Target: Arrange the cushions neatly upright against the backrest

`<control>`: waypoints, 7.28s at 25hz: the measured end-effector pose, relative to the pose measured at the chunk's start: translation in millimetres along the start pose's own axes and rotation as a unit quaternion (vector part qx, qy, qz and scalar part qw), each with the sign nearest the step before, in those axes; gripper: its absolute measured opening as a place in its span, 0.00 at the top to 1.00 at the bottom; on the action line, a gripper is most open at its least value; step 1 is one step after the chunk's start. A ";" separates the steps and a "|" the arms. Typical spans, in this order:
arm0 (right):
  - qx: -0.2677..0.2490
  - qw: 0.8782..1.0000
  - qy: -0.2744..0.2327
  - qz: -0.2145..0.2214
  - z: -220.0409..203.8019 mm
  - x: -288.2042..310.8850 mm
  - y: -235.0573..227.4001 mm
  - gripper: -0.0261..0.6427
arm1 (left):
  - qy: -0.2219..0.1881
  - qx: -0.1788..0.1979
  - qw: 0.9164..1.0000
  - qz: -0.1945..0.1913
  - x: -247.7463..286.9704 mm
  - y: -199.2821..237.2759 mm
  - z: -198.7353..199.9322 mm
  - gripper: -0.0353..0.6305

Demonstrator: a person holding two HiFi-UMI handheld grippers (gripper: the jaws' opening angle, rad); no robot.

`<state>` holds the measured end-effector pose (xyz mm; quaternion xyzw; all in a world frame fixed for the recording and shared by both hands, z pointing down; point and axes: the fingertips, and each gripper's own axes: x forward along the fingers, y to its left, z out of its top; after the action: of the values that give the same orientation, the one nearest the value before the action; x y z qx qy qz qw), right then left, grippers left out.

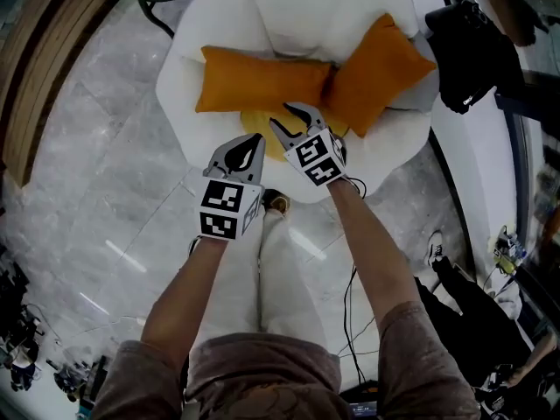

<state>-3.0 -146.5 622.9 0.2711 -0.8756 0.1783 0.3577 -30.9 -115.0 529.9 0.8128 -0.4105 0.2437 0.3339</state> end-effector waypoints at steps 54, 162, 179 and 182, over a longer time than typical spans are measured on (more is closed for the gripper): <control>0.042 0.998 0.026 -0.024 -23.4 69.2 -40.0 0.93 | 0.029 -0.015 0.999 -0.009 28.7 29.2 -46.0 0.94; 0.170 0.942 -0.284 -0.061 203.1 -401.0 125.7 0.92 | -0.083 0.096 0.986 -0.110 -253.1 -171.1 168.7 0.94; 0.064 0.940 -0.327 -0.073 262.6 -478.7 190.6 0.92 | -0.163 0.178 0.958 -0.158 -340.1 -235.0 197.0 0.94; 0.058 0.940 -0.329 -0.074 266.2 -481.1 188.9 0.92 | -0.169 0.182 0.955 -0.160 -340.7 -234.2 202.2 0.94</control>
<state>29.5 34.9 71.5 0.3990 -0.9100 0.1030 0.0453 2.8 9.8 88.2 0.9440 -0.2744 0.1174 0.1404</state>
